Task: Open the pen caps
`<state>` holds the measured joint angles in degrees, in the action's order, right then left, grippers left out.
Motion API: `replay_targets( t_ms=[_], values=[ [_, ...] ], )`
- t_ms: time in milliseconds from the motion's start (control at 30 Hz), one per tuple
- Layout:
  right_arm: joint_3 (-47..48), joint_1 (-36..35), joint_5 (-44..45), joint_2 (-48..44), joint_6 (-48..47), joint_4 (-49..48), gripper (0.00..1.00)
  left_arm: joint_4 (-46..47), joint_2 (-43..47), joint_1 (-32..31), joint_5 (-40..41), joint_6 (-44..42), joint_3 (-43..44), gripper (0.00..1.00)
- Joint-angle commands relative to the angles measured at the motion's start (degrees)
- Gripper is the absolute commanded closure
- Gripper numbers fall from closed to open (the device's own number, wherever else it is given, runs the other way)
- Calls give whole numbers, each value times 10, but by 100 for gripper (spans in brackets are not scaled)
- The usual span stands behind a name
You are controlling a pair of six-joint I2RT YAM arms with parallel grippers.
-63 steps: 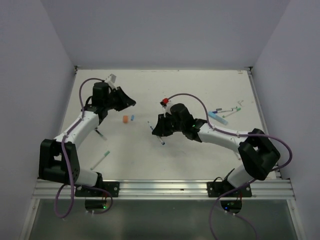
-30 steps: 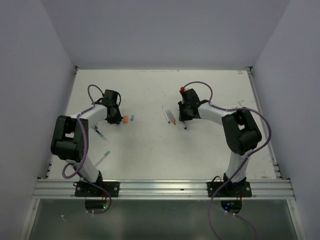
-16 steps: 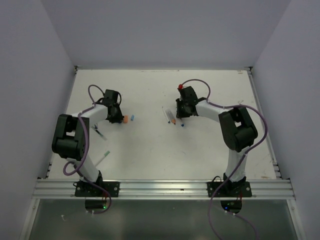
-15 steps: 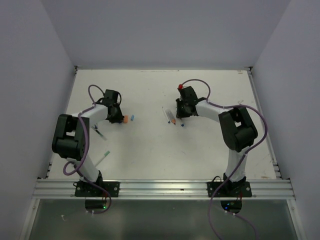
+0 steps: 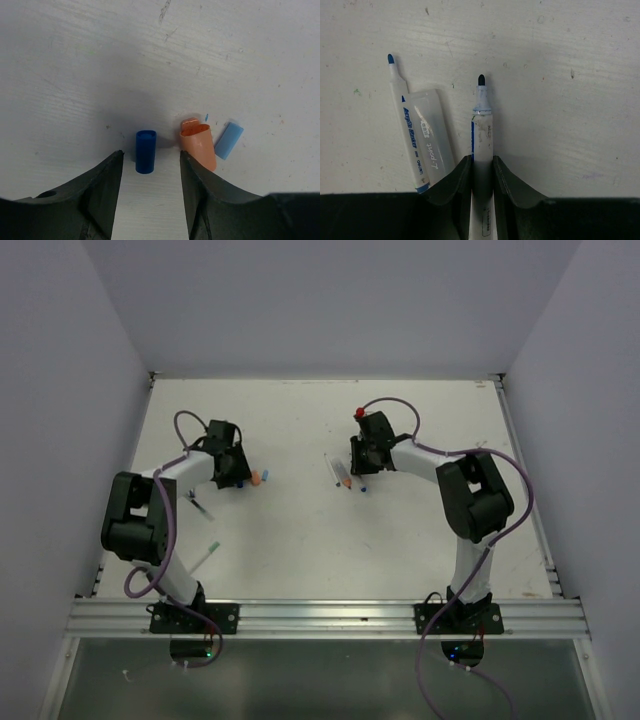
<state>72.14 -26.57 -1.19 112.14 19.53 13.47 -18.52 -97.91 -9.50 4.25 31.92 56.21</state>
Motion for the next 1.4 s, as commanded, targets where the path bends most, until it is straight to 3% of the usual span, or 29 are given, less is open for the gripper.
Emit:
replay_targets(
  t_ms=[0,233,633,900,1133,1367],
  values=[
    [-2,0,-10,-10,7,-8,75,-5,32,2,14,5,-1,47],
    [-13,0,-6,-26,10,-9,64,-18,54,2,21,5,5,41],
    [-52,-10,-31,-156,43,15,62,-78,100,6,104,-9,56,32],
    [-66,-104,-71,-242,53,52,61,-99,87,77,116,-18,88,30],
    [-96,-107,-112,-275,39,48,61,-87,66,139,140,-54,117,31],
    [-125,-108,-129,-287,41,29,60,-64,16,160,127,-83,136,31]
  ],
)
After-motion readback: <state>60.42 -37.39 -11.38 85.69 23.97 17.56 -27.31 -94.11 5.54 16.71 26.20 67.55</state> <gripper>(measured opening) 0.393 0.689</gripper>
